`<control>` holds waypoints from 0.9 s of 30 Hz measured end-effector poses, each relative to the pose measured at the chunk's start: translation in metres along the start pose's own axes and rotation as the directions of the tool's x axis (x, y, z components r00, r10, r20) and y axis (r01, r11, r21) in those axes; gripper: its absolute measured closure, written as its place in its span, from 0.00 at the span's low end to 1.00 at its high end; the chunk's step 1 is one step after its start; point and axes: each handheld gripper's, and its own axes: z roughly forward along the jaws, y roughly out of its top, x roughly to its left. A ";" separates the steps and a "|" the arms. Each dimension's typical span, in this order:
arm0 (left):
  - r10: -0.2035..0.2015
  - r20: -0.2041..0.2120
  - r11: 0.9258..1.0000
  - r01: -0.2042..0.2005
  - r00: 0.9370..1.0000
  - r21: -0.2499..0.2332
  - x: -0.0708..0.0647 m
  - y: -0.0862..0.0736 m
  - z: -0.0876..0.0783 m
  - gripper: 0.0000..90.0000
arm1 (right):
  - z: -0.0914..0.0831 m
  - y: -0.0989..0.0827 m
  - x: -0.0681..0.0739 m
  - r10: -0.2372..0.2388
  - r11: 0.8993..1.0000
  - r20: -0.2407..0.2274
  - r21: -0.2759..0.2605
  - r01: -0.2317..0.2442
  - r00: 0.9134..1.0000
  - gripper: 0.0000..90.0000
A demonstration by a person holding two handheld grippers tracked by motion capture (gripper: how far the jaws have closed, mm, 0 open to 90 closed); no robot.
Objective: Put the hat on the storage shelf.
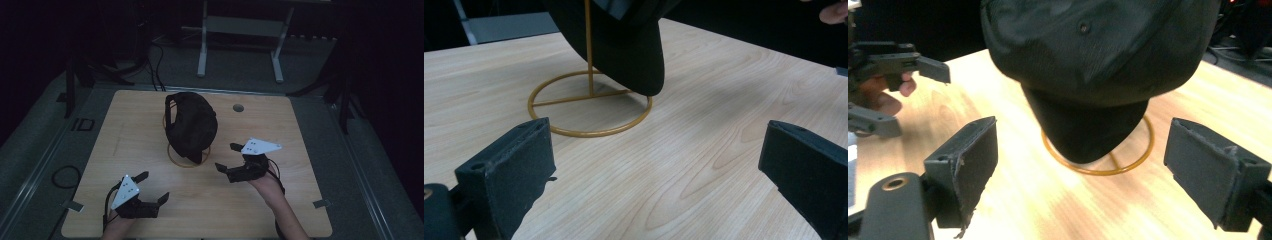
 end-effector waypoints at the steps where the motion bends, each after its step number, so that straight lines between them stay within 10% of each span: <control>1: 0.000 0.000 1.000 0.000 1.000 0.000 0.000 0.000 0.000 0.02 | 0.000 -0.003 0.000 0.007 1.000 -0.003 -0.005 -0.007 1.000 0.15; 27: -0.006 0.016 0.999 0.006 1.000 0.036 0.003 -0.007 0.007 0.02 | 0.012 -0.069 0.002 -0.003 0.996 -0.024 0.084 0.005 1.000 0.15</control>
